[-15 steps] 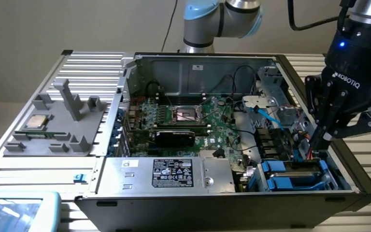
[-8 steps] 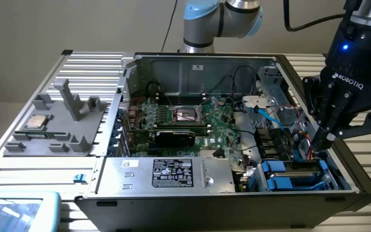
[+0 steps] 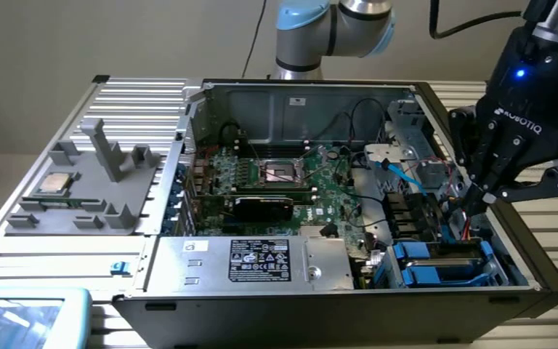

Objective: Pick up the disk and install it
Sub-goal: 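Insert the second disk wire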

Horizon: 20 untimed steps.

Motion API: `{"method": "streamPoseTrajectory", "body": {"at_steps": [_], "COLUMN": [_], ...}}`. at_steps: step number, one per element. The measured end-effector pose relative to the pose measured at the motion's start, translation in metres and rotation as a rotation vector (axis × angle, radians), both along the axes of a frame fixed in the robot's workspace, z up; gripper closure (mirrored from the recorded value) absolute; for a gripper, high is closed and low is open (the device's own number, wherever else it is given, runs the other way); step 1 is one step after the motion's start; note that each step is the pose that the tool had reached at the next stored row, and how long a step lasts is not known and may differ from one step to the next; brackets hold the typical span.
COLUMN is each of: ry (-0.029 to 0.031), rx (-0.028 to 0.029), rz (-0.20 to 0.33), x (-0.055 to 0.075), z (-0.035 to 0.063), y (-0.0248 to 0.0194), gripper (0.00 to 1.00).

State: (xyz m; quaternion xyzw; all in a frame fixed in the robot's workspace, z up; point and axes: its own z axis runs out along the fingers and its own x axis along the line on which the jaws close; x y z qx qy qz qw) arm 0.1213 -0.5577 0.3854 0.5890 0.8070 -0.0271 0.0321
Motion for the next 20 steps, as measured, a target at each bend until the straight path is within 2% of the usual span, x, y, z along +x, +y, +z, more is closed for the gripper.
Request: {"method": "streamPoseTrajectory", "body": {"at_steps": [3,4,5,10,15,20], "ry": [0.0199,0.0257,0.0295,0.0382,0.0395,0.0429], "rx": [0.0537,0.0686,0.0742,0.0745,0.0739,0.0722], "rz": [0.019,0.026,0.038,0.125,0.152,0.244], "x": [0.0,0.0,0.0,-0.0001,-0.0002,-0.0002], "z": [0.0,0.0,0.0,0.0,-0.0001,-0.0005], "y": [0.0,0.0,0.0,0.0,0.0,0.0], "gripper": [0.89,0.89,0.89,0.89,0.89,0.89]}}
